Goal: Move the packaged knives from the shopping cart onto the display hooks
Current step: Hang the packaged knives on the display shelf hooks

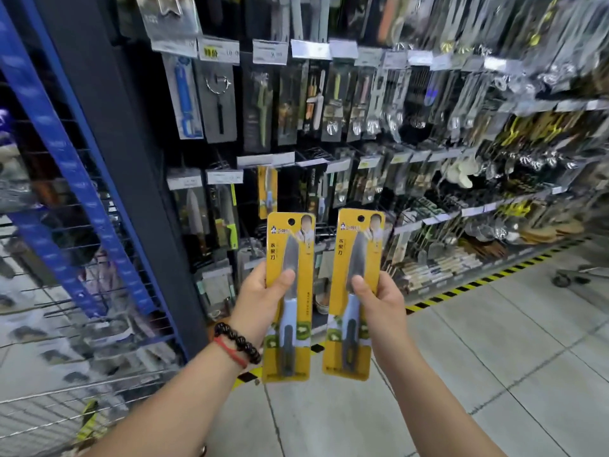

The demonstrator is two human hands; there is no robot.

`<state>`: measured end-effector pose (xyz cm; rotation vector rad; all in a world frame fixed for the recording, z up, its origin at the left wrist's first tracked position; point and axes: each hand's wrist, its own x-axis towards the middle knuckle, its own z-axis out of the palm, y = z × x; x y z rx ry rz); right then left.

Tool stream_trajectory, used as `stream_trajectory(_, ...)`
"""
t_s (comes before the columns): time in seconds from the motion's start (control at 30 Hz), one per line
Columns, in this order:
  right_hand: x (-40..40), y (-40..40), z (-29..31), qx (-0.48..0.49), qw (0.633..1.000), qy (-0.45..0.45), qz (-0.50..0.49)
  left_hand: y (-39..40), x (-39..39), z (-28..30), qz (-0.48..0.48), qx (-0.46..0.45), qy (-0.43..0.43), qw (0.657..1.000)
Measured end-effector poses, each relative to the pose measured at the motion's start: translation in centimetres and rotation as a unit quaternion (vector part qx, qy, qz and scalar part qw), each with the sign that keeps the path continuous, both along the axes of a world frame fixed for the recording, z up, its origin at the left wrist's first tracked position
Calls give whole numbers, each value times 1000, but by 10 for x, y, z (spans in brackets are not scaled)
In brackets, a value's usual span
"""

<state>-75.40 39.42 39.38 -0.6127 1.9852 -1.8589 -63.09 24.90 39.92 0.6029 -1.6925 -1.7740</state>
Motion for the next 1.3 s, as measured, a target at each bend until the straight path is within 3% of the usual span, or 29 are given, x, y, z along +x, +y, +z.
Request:
stream_trajectory(0.17,-56,-38,-12,11,1000,-4,17,-41,-51,-24,41,9,8,999)
stream_trajectory(0.5,-157,-169,-45,96,990,-8,102,-143,-119,-49,95,111,-28,989)
stream_trajectory(0.93,-221,-303,-73,93,964,-42,245,-219,-157,-50,187,71,-96,975)
stream_trajectory(1.3,-247,-383,-90,125,921,18,368,-234,-186,-61,279,143,-82,946)
